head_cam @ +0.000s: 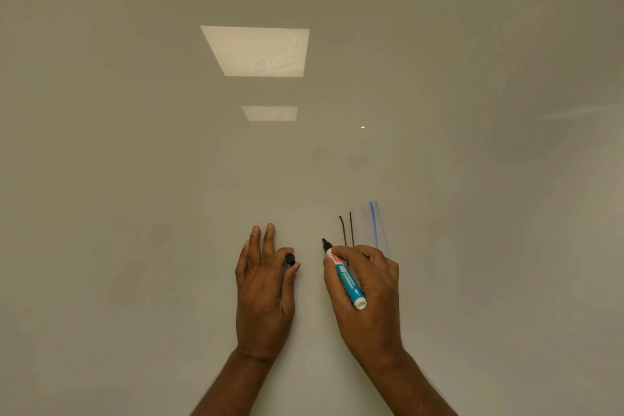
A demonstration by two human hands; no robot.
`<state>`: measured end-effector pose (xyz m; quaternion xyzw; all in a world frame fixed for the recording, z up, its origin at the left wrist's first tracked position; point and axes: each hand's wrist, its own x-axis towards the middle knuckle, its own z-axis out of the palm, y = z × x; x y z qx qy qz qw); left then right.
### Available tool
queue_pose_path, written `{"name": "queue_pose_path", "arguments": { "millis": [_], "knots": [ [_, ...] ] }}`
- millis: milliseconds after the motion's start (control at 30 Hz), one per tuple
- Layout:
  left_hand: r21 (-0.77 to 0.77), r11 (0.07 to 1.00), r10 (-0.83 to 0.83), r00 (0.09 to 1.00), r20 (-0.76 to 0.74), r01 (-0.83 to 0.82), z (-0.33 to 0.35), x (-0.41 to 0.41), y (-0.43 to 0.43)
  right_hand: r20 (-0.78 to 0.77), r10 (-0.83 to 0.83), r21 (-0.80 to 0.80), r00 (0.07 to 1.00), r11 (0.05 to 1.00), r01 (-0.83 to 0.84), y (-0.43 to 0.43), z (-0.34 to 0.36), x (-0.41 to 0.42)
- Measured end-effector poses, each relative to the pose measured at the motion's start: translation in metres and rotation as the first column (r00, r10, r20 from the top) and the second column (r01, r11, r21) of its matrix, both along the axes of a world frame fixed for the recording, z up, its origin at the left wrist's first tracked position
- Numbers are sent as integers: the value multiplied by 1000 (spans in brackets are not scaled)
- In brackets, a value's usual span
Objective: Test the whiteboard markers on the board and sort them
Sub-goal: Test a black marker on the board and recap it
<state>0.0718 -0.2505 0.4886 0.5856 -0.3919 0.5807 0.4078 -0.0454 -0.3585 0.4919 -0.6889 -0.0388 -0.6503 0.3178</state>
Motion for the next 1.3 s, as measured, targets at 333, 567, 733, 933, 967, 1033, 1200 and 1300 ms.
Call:
{"name": "queue_pose_path", "arguments": {
  "millis": [333,567,733,933,967,1033,1200,1300],
  "knots": [
    [15,1000,-25,1000,0,25,-1,-2,1,-263,152,205,953,974,-99,-4,-40,-30],
    [-50,971,-238,949,-207,233,-21,-45,17,-154,400,402,904,861,-312,18,-45,-61],
    [-403,792,-611,589,-529,459,-20,-116,36,-143,553,408,821,789,-460,40,-49,-91],
    [-798,304,-911,-87,-403,520,-14,-147,54,-107,602,463,792,734,-496,58,-52,-110],
    [-812,275,-912,-128,-390,515,-14,-151,55,-102,611,475,785,723,-501,60,-52,-112],
    [-813,260,-903,-168,-396,521,-17,-158,56,-94,615,475,783,719,-507,62,-53,-115],
    [-811,260,-880,-218,-422,524,-23,-174,54,-53,625,470,779,704,-533,65,-53,-126],
    [-870,157,-889,-317,-331,468,-25,-179,52,-15,605,446,796,717,-536,62,-57,-132]
  ]
}}
